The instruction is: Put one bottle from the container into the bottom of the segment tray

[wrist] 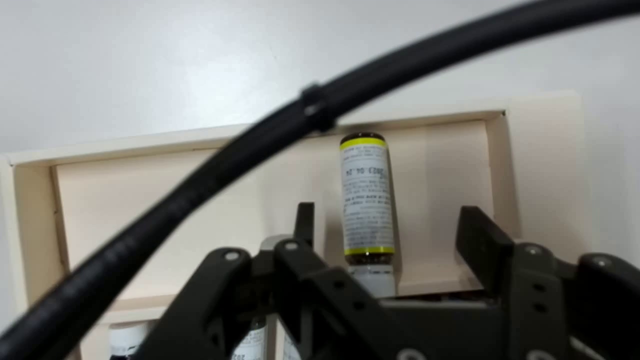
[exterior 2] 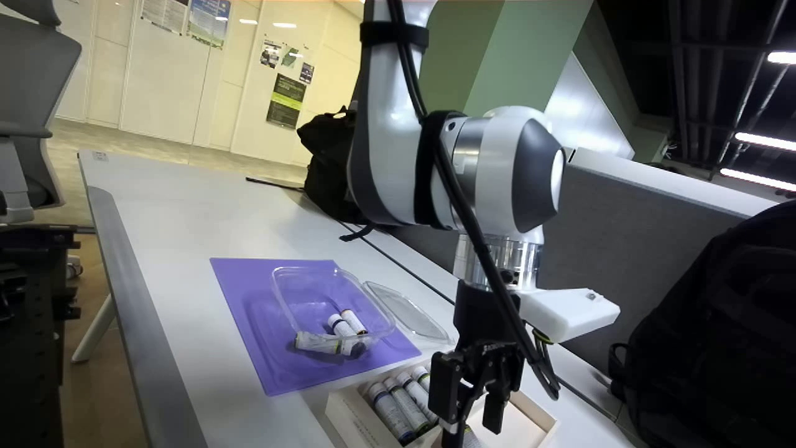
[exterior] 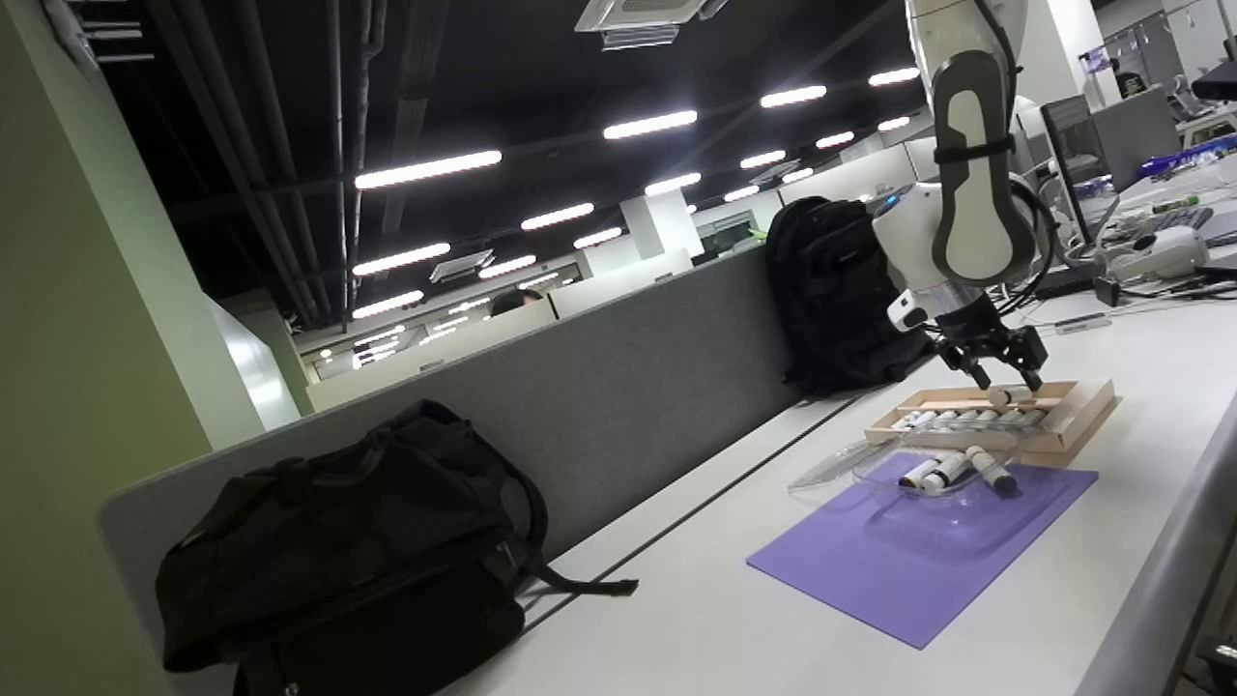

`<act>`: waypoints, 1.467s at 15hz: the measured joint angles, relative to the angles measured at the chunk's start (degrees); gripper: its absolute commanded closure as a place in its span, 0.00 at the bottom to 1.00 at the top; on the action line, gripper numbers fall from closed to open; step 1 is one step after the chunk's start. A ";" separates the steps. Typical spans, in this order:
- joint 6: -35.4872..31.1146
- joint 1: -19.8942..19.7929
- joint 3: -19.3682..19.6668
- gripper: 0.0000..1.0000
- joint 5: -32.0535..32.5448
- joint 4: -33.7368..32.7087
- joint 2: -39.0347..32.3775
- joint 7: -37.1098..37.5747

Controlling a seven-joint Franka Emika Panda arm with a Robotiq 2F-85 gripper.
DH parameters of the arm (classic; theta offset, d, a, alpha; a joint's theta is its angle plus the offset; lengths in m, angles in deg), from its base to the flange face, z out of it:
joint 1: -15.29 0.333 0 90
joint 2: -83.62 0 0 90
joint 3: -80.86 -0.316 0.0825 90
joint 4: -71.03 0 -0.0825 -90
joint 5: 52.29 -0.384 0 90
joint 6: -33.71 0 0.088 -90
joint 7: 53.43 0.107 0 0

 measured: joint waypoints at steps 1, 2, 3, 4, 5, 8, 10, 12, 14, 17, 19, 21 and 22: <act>0.32 0.02 -0.02 0.00 -0.15 -0.03 0.71 0.00; 0.74 0.03 -0.02 0.00 -0.17 -0.05 1.65 0.00; 1.10 0.03 0.03 0.00 -0.17 -0.06 2.68 0.00; 1.39 0.03 0.14 0.00 -0.16 -0.06 3.87 0.00; 1.64 0.00 0.24 0.00 -0.16 -0.05 4.85 -0.06; 1.06 -0.29 0.83 0.32 -0.09 -0.07 6.44 -0.11; -1.01 -0.87 1.19 0.47 -0.11 -0.25 6.37 -0.12; -4.07 -1.82 1.26 0.61 -0.18 -0.51 5.83 -0.18; -6.69 -2.53 1.31 0.75 -0.24 -1.13 4.90 -0.18; -9.34 -3.09 1.36 0.95 -0.56 -2.74 2.93 -0.18; -10.63 -3.25 1.35 1.00 -1.32 -4.07 1.45 -0.18; -11.91 -3.29 1.24 1.00 -1.99 -5.52 -0.31 -0.18; -12.46 -3.32 0.96 1.00 -2.62 -6.17 -1.22 -0.17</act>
